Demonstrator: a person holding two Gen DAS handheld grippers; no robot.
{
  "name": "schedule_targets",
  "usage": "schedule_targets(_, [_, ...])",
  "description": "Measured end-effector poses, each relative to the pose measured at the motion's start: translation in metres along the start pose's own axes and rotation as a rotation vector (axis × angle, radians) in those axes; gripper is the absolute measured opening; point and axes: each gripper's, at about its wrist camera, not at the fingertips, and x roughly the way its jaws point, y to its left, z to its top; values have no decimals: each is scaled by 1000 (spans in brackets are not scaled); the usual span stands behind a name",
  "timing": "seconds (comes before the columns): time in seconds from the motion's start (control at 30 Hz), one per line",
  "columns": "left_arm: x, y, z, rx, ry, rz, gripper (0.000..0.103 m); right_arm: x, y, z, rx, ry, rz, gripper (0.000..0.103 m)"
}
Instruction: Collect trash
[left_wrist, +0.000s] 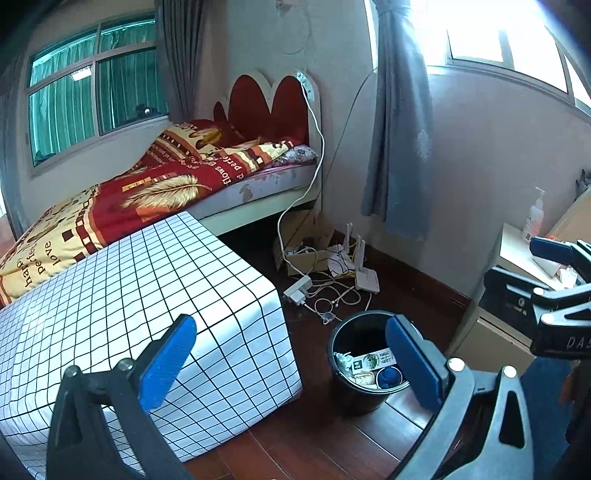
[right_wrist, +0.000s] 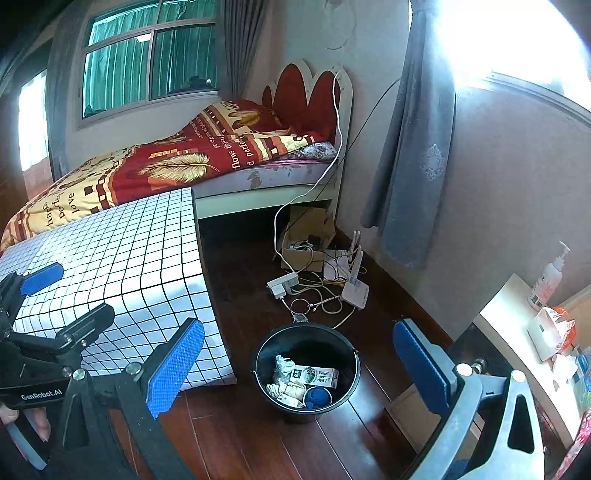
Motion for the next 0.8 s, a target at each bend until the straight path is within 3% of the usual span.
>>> schedule_targets(0.8, [-3,-1,5,-4,-9,-29,103,-1,3,1,-10,-3,3,103])
